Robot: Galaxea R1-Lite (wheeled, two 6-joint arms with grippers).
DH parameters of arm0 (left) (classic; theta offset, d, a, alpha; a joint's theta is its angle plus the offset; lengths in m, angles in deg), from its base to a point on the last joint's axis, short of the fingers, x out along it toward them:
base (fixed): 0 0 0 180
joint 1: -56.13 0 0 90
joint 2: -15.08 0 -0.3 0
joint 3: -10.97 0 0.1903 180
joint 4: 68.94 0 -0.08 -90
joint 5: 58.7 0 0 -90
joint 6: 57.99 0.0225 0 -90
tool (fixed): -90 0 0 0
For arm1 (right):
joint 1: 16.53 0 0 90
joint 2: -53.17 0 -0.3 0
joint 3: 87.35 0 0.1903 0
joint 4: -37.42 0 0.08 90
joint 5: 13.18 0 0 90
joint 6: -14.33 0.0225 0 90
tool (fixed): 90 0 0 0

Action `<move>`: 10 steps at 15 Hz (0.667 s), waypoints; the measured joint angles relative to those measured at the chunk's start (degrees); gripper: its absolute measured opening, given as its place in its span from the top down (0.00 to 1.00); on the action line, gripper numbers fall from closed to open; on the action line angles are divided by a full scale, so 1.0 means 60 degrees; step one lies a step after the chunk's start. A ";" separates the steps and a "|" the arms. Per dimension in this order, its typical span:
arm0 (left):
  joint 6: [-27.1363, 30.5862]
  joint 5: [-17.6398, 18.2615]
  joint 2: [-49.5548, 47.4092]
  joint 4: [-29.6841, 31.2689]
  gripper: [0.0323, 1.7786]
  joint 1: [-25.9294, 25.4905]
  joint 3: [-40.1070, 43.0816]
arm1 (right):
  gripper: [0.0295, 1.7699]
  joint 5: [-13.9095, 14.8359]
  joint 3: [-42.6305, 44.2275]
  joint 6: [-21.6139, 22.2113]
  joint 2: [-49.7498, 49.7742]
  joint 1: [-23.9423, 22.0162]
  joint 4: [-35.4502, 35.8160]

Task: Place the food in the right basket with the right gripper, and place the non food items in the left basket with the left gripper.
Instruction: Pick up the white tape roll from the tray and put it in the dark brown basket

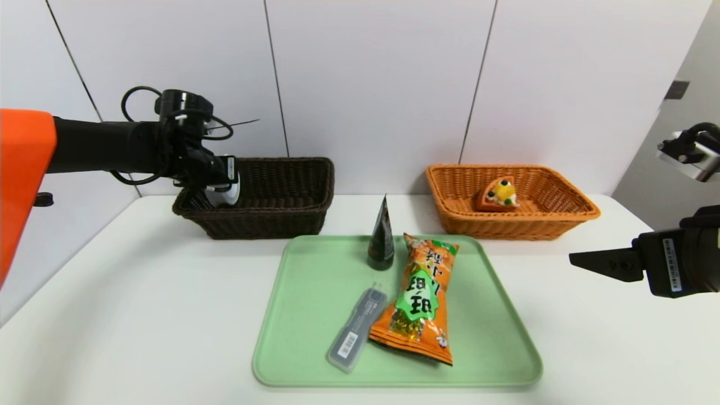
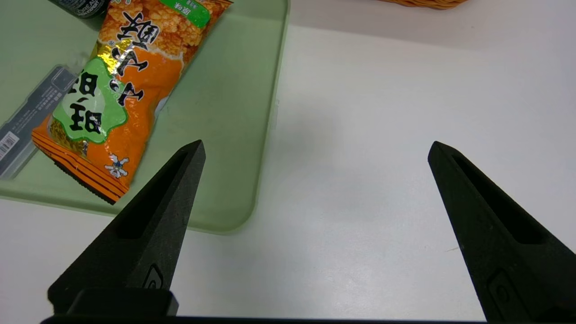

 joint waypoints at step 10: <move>0.0041 -0.0008 -0.0120 -0.0171 0.35 0.0000 -0.0018 | 0.03 0.0028 -0.0037 0.0014 0.0087 0.0010 -0.0014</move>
